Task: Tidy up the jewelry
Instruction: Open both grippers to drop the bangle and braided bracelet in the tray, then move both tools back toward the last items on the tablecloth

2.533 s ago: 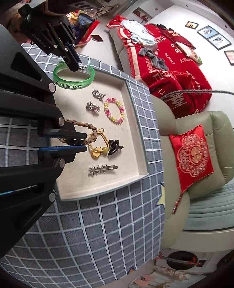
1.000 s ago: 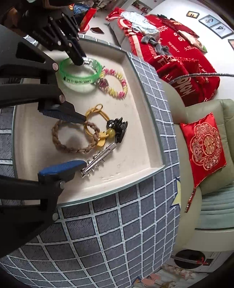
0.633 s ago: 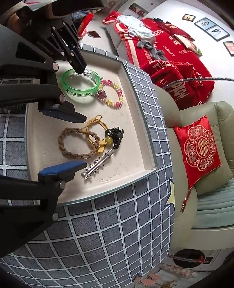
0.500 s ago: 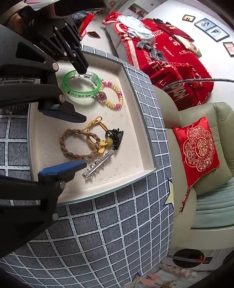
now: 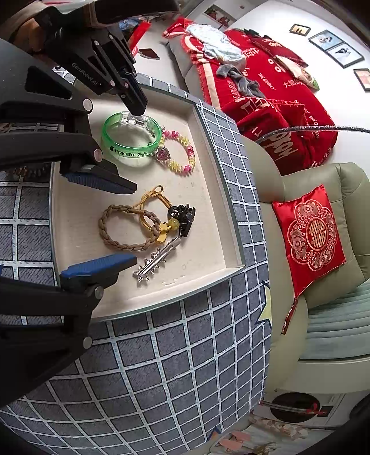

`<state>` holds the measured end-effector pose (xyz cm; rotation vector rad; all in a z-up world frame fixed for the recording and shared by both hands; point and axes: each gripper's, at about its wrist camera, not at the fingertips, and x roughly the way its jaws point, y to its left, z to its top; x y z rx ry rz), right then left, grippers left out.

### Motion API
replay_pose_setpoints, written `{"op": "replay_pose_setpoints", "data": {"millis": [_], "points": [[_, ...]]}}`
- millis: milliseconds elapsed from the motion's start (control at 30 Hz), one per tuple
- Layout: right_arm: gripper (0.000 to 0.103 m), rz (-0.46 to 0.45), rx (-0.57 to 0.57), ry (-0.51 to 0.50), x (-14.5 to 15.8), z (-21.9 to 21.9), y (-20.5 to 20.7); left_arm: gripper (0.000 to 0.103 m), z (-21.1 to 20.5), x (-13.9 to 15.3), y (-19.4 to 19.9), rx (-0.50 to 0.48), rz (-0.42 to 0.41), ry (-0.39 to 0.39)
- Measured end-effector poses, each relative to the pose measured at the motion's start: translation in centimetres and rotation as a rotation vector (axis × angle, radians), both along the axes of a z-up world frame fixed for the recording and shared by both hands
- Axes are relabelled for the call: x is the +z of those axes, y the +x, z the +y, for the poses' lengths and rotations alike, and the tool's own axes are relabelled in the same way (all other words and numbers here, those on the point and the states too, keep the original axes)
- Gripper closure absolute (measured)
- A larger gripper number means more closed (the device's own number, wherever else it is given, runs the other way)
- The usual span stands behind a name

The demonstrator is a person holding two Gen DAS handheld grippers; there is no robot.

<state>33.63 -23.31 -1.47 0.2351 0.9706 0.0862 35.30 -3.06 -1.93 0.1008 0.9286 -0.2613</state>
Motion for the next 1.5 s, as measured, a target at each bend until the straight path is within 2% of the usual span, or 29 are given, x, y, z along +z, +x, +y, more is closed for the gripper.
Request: {"op": "replay_pose_setpoints", "data": {"millis": [100, 133, 167, 200, 267, 400, 433, 500, 533, 800, 1000, 1300, 1500], "points": [[0.056, 0.001, 0.000, 0.000, 0.0, 0.0, 0.0, 0.073, 0.1, 0.3, 0.0, 0.008, -0.018, 0.000], [0.056, 0.000, 0.000, 0.000, 0.0, 0.0, 0.0, 0.059, 0.1, 0.4, 0.0, 0.010, -0.020, -0.002], [0.056, 0.000, 0.000, -0.001, 0.0, 0.0, 0.0, 0.002, 0.2, 0.5, 0.0, 0.016, -0.023, -0.003], [0.056, -0.002, -0.001, -0.003, 0.1, -0.1, 0.0, 0.000, 0.4, 0.9, -0.2, 0.049, -0.057, 0.004], [0.056, -0.006, -0.002, -0.009, 0.3, -0.2, 0.1, 0.000, 0.4, 1.4, -0.6, 0.054, -0.110, 0.014], [0.054, -0.010, 0.002, -0.033, 0.6, -0.3, 0.1, 0.000, 0.3, 1.5, -0.7, 0.045, -0.116, 0.019], [0.050, -0.014, 0.002, -0.037, 0.7, -0.3, 0.1, 0.000, 0.3, 1.5, -0.8, 0.046, -0.118, 0.017], [0.018, -0.027, 0.004, -0.031, 1.0, -0.2, -0.1, 0.000, 0.5, 1.5, -0.9, 0.051, -0.114, 0.016], [0.016, -0.042, 0.003, -0.024, 1.2, -0.2, -0.2, 0.000, 0.5, 1.4, -1.0, 0.052, -0.111, 0.015], [0.015, -0.134, -0.018, -0.002, 2.6, -0.1, -1.5, 0.000, 0.5, 2.4, -2.0, 0.052, -0.110, 0.022], [0.015, -0.190, -0.018, -0.028, 3.5, 0.2, -2.6, 0.000, 0.8, 2.6, -2.7, 0.049, -0.100, 0.018], [0.015, -0.144, 0.008, -0.037, 3.7, 0.8, -3.4, 0.000, 1.0, 3.3, -4.5, 0.036, -0.103, 0.025], [0.015, -0.091, 0.009, -0.028, 3.7, 0.6, -4.8, 0.000, 1.8, 3.8, -6.6, 0.036, -0.096, 0.001]]}}
